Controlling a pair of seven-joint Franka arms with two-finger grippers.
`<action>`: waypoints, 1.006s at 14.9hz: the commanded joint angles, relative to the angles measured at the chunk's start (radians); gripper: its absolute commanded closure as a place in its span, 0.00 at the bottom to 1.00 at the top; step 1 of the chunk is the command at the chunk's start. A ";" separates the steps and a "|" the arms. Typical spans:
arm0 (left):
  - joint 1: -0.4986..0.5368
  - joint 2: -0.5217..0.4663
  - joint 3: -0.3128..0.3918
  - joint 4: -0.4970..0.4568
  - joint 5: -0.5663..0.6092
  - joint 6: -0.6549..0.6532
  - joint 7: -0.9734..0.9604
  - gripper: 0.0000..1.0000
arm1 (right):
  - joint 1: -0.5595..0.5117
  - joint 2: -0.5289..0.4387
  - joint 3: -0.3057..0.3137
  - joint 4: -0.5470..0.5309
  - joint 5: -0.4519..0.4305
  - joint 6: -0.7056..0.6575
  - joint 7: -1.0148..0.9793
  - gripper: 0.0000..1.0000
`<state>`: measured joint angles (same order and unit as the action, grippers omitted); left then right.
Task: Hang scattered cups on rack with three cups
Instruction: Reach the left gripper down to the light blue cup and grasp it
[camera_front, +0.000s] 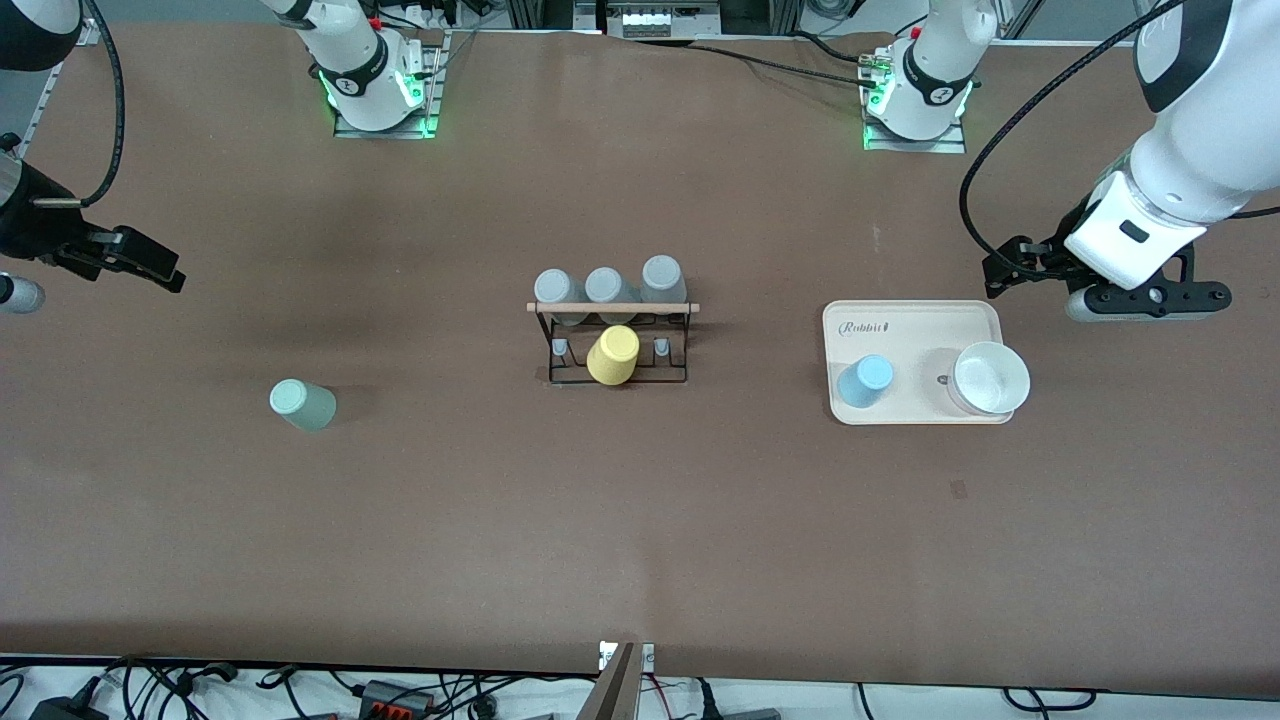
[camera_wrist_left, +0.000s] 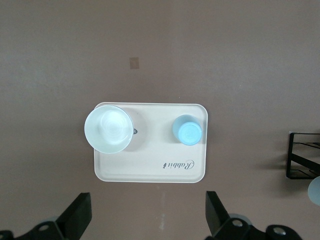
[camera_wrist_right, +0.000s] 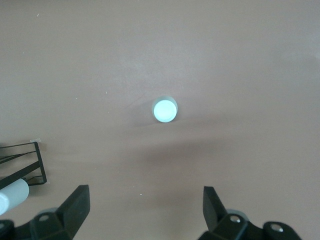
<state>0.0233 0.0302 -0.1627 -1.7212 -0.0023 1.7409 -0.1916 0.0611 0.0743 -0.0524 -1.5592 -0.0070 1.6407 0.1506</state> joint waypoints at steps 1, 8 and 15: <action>-0.005 -0.012 0.003 0.003 0.015 -0.014 0.004 0.00 | -0.003 0.006 0.003 0.013 0.013 -0.022 0.013 0.00; -0.019 0.023 0.002 0.003 0.016 -0.014 0.001 0.00 | 0.003 0.007 0.002 0.019 0.004 -0.022 0.010 0.00; -0.046 0.262 -0.024 0.002 0.050 0.115 -0.009 0.00 | 0.002 0.005 0.002 0.013 0.004 -0.022 0.012 0.00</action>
<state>-0.0074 0.2003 -0.1767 -1.7364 0.0139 1.8117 -0.1912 0.0624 0.0765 -0.0525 -1.5591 -0.0062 1.6338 0.1524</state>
